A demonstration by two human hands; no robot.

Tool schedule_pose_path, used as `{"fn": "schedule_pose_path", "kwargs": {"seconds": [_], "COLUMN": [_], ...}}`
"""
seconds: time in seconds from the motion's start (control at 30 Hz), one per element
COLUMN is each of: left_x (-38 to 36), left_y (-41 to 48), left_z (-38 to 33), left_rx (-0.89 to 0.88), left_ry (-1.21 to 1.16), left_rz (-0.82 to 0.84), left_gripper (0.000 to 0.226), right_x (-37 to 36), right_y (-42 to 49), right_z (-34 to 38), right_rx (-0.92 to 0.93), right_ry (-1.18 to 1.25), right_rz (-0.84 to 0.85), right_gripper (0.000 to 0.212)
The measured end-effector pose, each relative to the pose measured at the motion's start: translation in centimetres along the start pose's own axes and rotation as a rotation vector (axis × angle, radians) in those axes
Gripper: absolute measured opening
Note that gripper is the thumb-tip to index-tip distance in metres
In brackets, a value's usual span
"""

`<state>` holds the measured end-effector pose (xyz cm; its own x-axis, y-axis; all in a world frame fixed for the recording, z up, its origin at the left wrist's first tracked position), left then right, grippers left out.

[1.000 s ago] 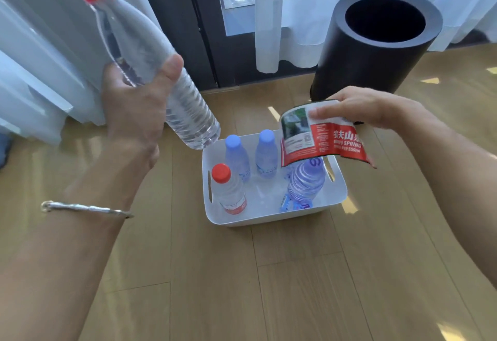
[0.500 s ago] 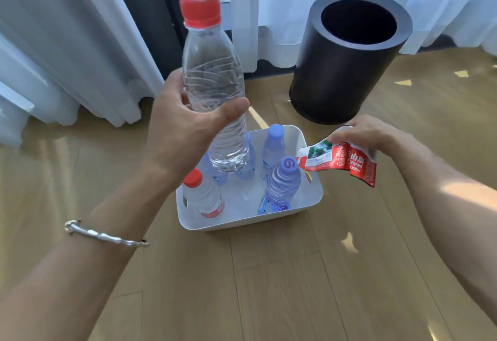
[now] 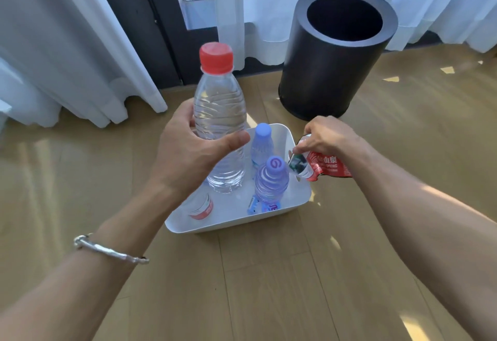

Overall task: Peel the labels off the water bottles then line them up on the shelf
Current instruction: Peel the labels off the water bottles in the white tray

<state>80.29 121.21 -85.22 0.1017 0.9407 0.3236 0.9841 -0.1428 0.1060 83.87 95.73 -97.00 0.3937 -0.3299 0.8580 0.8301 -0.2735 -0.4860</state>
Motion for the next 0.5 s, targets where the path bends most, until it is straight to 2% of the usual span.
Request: {"fn": "schedule_pose_path", "kwargs": {"seconds": [0.17, 0.27, 0.5], "left_x": [-0.2, -0.3, -0.4], "left_y": [0.0, 0.0, -0.3], "left_z": [0.8, 0.9, 0.8], "left_rx": [0.007, 0.003, 0.03], "left_ry": [0.049, 0.073, 0.088], "left_rz": [0.018, 0.027, 0.04], "left_gripper": [0.048, 0.049, 0.054], "right_x": [2.5, 3.9, 2.5], "right_y": [0.6, 0.6, -0.7], "right_z": [-1.6, -1.9, 1.5], "right_rx": [-0.101, -0.107, 0.007], "right_ry": [0.069, 0.112, -0.006], "right_rz": [-0.206, -0.298, -0.181], "right_gripper": [0.019, 0.019, 0.028]}}
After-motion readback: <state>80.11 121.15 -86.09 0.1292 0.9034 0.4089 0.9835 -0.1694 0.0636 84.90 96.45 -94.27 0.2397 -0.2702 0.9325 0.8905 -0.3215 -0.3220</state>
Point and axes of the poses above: each hand's wrist, its own y-axis towards the middle knuckle, its own x-axis out of the back of the hand, z = x × y, the point moved 9 cm from there along y, towards the middle knuckle, and after that the axes turned 7 degrees about -x, right-handed, at the moved point
